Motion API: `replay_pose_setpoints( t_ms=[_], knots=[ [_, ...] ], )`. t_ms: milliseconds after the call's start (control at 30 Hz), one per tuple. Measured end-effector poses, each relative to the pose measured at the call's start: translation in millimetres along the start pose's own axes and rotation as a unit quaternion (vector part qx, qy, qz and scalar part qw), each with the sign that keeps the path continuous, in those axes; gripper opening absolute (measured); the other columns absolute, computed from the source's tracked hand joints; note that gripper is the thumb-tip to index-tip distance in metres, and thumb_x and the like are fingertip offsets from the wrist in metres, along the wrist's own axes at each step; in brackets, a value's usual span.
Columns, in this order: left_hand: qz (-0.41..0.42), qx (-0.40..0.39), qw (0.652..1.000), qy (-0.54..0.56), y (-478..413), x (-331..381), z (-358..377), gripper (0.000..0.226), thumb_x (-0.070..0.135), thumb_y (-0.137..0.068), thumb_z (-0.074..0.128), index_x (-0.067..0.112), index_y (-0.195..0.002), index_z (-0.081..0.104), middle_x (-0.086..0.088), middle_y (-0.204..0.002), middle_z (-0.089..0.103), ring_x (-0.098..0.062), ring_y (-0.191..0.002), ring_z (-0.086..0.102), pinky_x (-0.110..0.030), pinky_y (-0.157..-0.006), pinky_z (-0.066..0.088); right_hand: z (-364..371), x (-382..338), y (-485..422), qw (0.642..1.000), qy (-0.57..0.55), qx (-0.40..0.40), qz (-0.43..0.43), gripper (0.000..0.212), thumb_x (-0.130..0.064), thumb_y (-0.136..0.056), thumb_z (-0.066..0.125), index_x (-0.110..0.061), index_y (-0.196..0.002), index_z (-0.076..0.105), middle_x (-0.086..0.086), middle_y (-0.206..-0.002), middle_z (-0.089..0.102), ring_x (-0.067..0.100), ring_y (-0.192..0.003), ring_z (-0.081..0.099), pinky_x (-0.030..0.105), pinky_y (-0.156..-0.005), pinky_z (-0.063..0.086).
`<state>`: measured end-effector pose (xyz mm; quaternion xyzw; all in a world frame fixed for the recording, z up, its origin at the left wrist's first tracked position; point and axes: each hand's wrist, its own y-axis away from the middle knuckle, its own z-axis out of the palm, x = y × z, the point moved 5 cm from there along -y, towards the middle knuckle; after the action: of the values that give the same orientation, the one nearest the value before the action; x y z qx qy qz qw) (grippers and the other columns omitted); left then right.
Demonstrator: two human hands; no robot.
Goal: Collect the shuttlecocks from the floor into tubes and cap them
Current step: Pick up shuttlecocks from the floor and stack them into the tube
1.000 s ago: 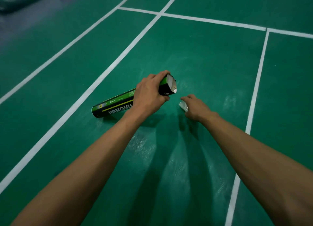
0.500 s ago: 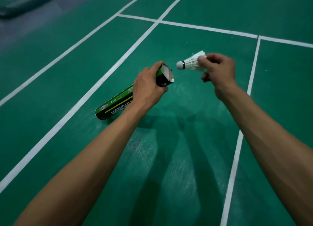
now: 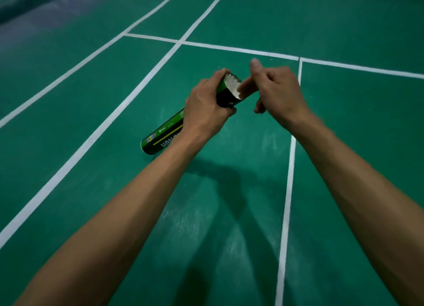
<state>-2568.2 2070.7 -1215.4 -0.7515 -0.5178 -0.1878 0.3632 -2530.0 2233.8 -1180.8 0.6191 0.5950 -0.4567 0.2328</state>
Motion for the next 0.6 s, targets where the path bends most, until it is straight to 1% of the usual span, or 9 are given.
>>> replay_pose_setpoints(
  t_ms=[100, 133, 200, 233, 333, 433, 500, 567, 600],
  knots=[
    [0.044, -0.049, 0.998, 0.014, 5.9, 31.4, 22.9, 0.082, 0.037, -0.063, 0.083, 0.033, -0.140, 0.056, -0.001, -0.119, 0.069, -0.026, -0.107, 0.065, -0.044, -0.091, 0.054, -19.3, 8.0, 16.7, 0.994, 0.047, -0.078, 0.063, 0.063, -0.056, -0.105, 0.038, -0.010, -0.089, 0.077, 0.007, -0.094, 0.077, 0.029, -0.046, 0.068, 0.031, -0.051, 0.057],
    [0.057, -0.068, 0.996, 0.017, 9.0, 42.5, 32.5, 0.080, 0.037, -0.063, 0.081, 0.033, -0.139, 0.057, -0.002, -0.117, 0.069, -0.026, -0.107, 0.065, -0.045, -0.091, 0.054, -24.7, 9.2, 23.8, 0.989, 0.071, -0.098, 0.083, 0.065, -0.059, -0.104, 0.036, -0.010, -0.087, 0.075, 0.008, -0.093, 0.076, 0.030, -0.047, 0.068, 0.032, -0.052, 0.058],
    [0.075, -0.090, 0.993, 0.032, 16.9, 65.0, 51.0, 0.077, 0.035, -0.064, 0.079, 0.033, -0.138, 0.058, -0.002, -0.119, 0.070, -0.027, -0.110, 0.066, -0.047, -0.093, 0.054, -36.7, 11.1, 36.7, 0.979, 0.116, -0.119, 0.118, 0.065, -0.065, -0.102, 0.032, -0.015, -0.082, 0.069, 0.004, -0.086, 0.070, 0.031, -0.049, 0.069, 0.033, -0.056, 0.061],
    [0.079, -0.093, 0.991, 0.050, 20.8, 75.8, 59.5, 0.077, 0.034, -0.065, 0.079, 0.034, -0.138, 0.058, -0.002, -0.120, 0.070, -0.026, -0.112, 0.066, -0.048, -0.095, 0.054, -43.3, 13.1, 41.9, 0.974, 0.122, -0.128, 0.141, 0.064, -0.068, -0.101, 0.030, -0.016, -0.088, 0.067, 0.002, -0.089, 0.067, 0.033, -0.051, 0.069, 0.037, -0.059, 0.063],
    [0.085, -0.120, 0.981, 0.127, 33.3, 103.9, 85.3, 0.067, 0.027, -0.069, 0.078, 0.035, -0.133, 0.059, 0.001, -0.119, 0.073, -0.024, -0.111, 0.069, -0.046, -0.096, 0.056, -65.5, 22.3, 59.5, 0.959, 0.095, -0.159, 0.215, 0.069, -0.075, -0.096, 0.026, -0.018, -0.129, 0.049, 0.002, -0.105, 0.059, 0.036, -0.055, 0.069, 0.052, -0.058, 0.063],
    [0.109, -0.162, 0.970, 0.147, 43.6, 119.8, 107.5, 0.064, 0.026, -0.068, 0.078, 0.034, -0.129, 0.060, 0.006, -0.117, 0.074, -0.020, -0.109, 0.070, -0.044, -0.095, 0.057, -85.3, 34.3, 78.3, 0.938, 0.066, -0.195, 0.279, 0.070, -0.079, -0.093, 0.022, -0.023, -0.131, 0.041, 0.000, -0.108, 0.055, 0.033, -0.055, 0.071, 0.055, -0.067, 0.063],
    [0.132, -0.184, 0.964, 0.136, 48.9, 124.6, 117.4, 0.068, 0.027, -0.065, 0.077, 0.039, -0.128, 0.055, 0.007, -0.119, 0.072, -0.021, -0.110, 0.069, -0.045, -0.095, 0.056, -91.0, 46.2, 87.7, 0.918, 0.024, -0.223, 0.327, 0.080, -0.084, -0.089, 0.023, -0.021, -0.134, 0.042, 0.005, -0.121, 0.055, 0.041, -0.064, 0.074, 0.056, -0.074, 0.062],
    [0.147, -0.183, 0.966, 0.108, 48.8, 125.4, 121.9, 0.073, 0.030, -0.064, 0.075, 0.042, -0.132, 0.049, 0.004, -0.122, 0.070, -0.025, -0.113, 0.067, -0.047, -0.097, 0.054, -89.8, 56.8, 88.4, 0.914, -0.010, -0.237, 0.330, 0.083, -0.084, -0.088, 0.024, -0.020, -0.136, 0.045, 0.007, -0.130, 0.055, 0.045, -0.070, 0.074, 0.056, -0.078, 0.062],
    [0.149, -0.175, 0.969, 0.096, 46.3, 124.1, 121.8, 0.073, 0.032, -0.064, 0.074, 0.042, -0.133, 0.051, 0.002, -0.123, 0.069, -0.026, -0.114, 0.066, -0.048, -0.097, 0.054, -88.5, 60.9, 84.5, 0.921, -0.017, -0.227, 0.316, 0.081, -0.083, -0.090, 0.024, -0.019, -0.134, 0.048, 0.007, -0.128, 0.058, 0.045, -0.070, 0.074, 0.056, -0.077, 0.062]
  ],
)
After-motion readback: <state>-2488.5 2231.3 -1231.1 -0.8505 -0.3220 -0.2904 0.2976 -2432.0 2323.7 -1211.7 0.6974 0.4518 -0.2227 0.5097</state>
